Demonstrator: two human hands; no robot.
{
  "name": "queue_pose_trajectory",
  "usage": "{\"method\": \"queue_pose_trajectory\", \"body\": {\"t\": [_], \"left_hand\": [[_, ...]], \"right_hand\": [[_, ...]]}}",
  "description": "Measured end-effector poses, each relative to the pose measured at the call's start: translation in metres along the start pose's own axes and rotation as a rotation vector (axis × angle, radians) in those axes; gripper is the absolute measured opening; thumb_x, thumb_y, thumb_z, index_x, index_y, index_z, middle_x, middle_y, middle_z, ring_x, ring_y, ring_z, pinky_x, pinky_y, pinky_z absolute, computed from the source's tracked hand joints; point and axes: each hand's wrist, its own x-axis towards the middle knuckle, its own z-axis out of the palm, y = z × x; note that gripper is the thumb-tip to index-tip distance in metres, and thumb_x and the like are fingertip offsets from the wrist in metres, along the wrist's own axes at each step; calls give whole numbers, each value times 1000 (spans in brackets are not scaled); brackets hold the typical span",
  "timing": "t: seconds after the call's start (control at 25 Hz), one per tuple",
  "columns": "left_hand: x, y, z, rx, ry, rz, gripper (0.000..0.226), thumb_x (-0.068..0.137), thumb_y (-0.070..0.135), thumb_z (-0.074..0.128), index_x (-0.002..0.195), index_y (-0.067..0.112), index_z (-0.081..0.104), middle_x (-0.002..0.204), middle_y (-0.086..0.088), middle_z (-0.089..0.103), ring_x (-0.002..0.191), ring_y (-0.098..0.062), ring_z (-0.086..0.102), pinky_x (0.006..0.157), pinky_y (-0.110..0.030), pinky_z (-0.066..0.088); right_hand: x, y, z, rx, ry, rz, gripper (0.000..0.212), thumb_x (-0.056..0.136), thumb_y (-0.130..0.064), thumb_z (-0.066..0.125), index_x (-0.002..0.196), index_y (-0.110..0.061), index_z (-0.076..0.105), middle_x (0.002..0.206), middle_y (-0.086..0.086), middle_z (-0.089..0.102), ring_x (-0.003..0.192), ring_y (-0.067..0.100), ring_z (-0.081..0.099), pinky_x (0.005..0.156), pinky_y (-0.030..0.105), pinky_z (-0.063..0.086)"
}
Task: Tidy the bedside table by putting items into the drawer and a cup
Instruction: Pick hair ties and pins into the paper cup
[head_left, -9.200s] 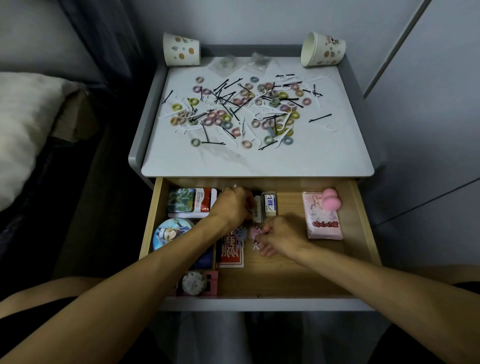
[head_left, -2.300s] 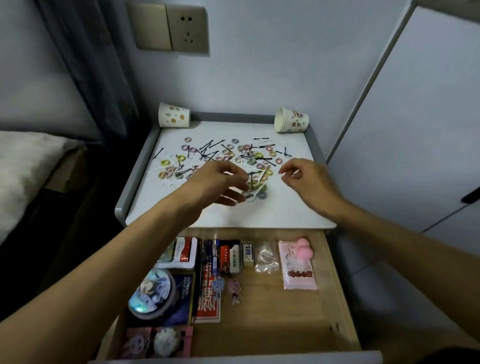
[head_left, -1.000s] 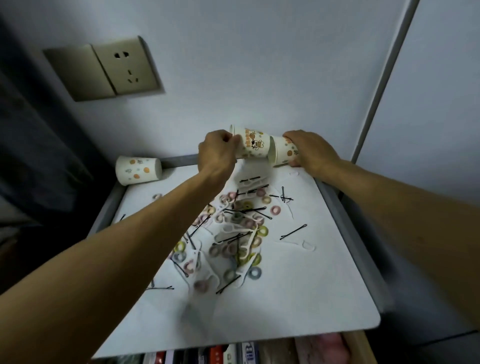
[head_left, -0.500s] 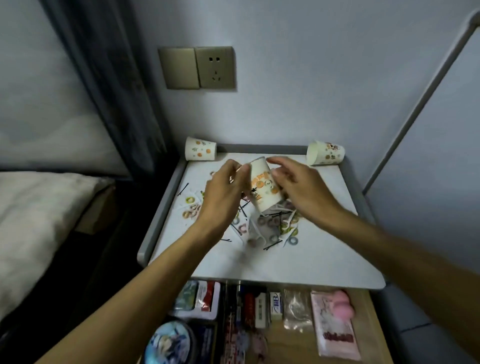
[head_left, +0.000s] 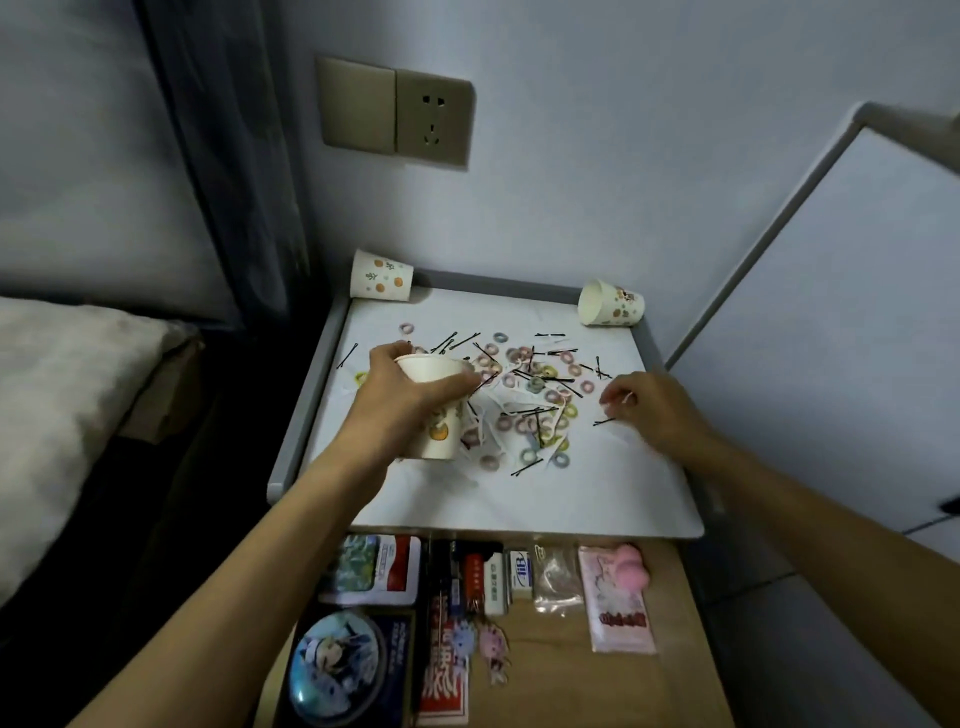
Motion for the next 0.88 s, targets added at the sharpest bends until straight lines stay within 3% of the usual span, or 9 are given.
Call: {"method": "queue_pose_trajectory", "body": {"t": [0.16,0.28,0.48,0.56,0.68,0.8,0.88], "left_hand": [[8,6,6,-2,-72,-6,73,74,32,83,132,23,40,109,-4,62,83,-17,64,37,-16,41],[12,3,12,41,-114,-32,72,73,33,83,131,27,39,106,3,61,84,-13,65,47,-20,47],[14,-3,19,90,-138,-41,74,72,32,84,130,29,38,99,7,60,83,-10,64,61,-25,51],[14,-4,22,127,-146,-32,74,72,34,84,130,29,38,97,7,61,84,-11,64,70,-31,55],[15,-3,27,154,-173,-37,76,71,36,84,131,28,38,100,5,62,89,-16,66,79,-38,57],[16,-1,30,151,-185,-36,77,70,38,84,131,30,37,103,4,63,90,-18,67,78,-38,57],[16,-2,31,162,-188,-35,79,69,39,85,131,30,37,103,2,64,90,-19,67,82,-42,57]], "right_hand": [[12,20,9,-15,-34,-22,8,85,-17,72,87,-25,69,90,-7,65,83,9,58,77,26,48],[10,23,14,-41,-11,-65,7,87,-16,70,84,-22,68,87,-8,62,81,11,57,73,21,45],[11,27,13,-147,-80,-70,10,98,-15,52,93,-15,61,93,-2,60,85,17,55,77,29,44],[20,28,8,11,72,-3,12,98,-12,50,92,-16,60,87,-1,62,80,17,58,74,32,46],[48,24,-1,165,264,192,9,91,-11,62,96,-10,69,81,4,68,72,15,62,76,31,52],[75,21,4,140,170,303,13,84,-15,74,95,-7,76,89,9,74,84,23,68,88,39,55],[81,19,9,93,138,310,17,83,-19,76,95,-7,76,97,8,74,90,22,66,88,34,52]]}}
